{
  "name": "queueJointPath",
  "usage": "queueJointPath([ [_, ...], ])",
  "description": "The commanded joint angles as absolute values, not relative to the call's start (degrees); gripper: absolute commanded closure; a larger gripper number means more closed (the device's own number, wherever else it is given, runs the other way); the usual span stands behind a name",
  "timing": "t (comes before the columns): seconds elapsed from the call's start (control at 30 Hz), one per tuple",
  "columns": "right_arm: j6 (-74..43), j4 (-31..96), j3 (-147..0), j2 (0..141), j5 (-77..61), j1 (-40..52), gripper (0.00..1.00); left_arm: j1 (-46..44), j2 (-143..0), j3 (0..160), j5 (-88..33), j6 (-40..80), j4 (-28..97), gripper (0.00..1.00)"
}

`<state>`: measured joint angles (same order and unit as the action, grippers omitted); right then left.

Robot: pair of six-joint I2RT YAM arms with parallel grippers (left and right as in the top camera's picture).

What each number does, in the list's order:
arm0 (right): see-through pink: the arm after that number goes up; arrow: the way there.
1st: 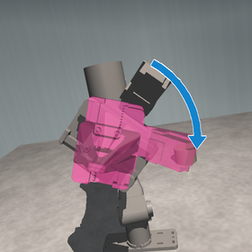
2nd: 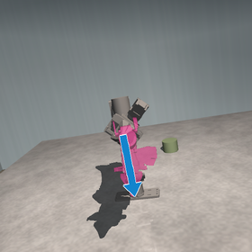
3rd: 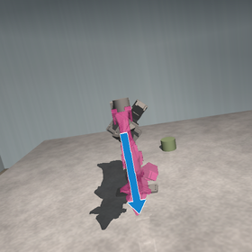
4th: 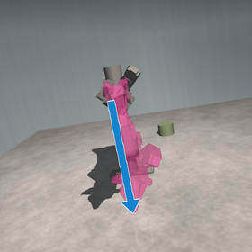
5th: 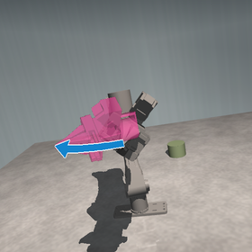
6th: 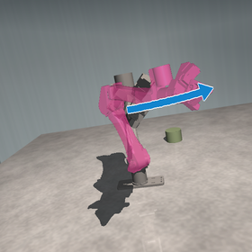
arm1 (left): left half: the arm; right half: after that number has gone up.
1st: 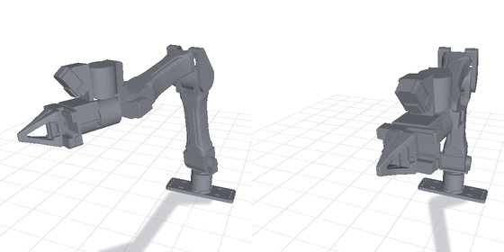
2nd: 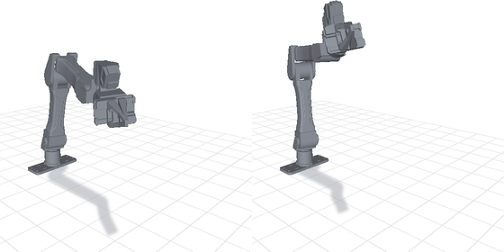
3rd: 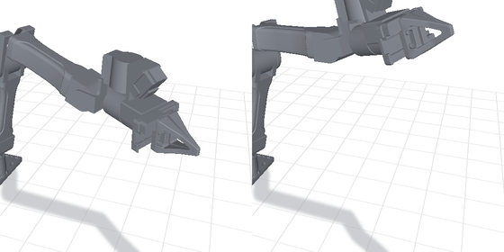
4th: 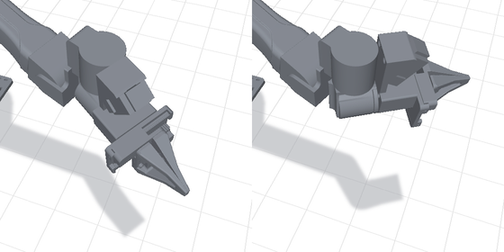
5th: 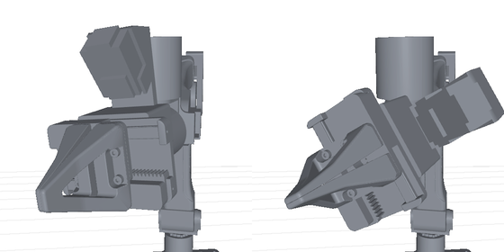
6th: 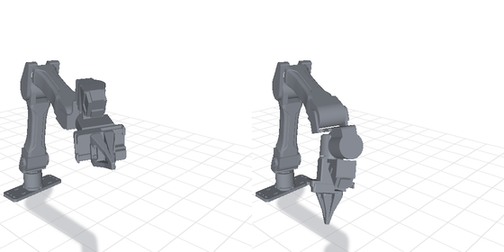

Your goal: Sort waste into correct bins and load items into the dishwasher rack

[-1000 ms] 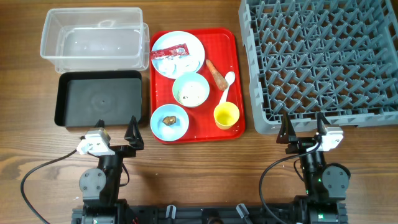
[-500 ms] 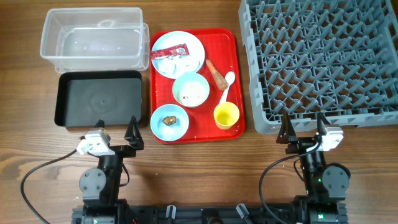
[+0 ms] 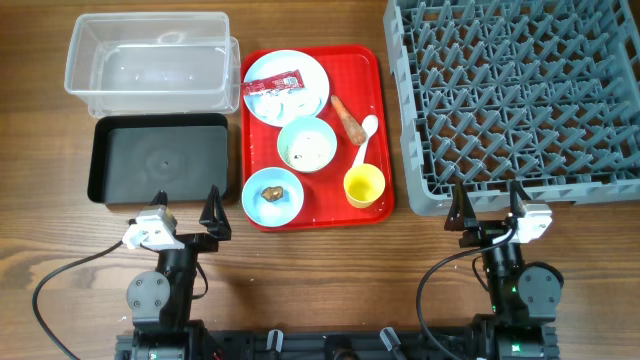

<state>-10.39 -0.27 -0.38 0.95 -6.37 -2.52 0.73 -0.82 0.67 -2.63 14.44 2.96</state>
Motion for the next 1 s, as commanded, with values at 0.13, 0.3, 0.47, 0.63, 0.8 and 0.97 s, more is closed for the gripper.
queueJointPath([
  [0.13,-11.1,-0.9,-0.3,1.3,-6.1,-2.5,0.0,0.4,-0.2,0.3,-1.9,13.9,0.9,0.0],
  [0.3,-13.5,-3.5,-0.3,1.3,-15.5,-2.5,0.0,0.4,-0.2,1.1,-5.0,13.9,-2.4,0.0],
  [0.47,-13.5,-5.3,-5.6,2.2,-18.2,-2.5,0.0,0.4,-5.0,11.7,-5.8,13.7,1.4,0.0],
  [0.63,-9.3,0.6,-21.8,19.4,-23.9,-2.5,0.0,0.4,-29.3,28.5,-8.2,11.9,4.2,0.0],
  [0.8,-2.5,16.1,-45.6,45.0,-29.3,-2.5,0.0,0.1,-59.9,58.3,-10.7,3.1,19.5,0.0],
  [0.97,-3.0,33.0,-63.5,63.1,-31.9,-2.5,0.0,-6.7,-95.2,99.3,-13.5,-14.6,47.0,0.0],
])
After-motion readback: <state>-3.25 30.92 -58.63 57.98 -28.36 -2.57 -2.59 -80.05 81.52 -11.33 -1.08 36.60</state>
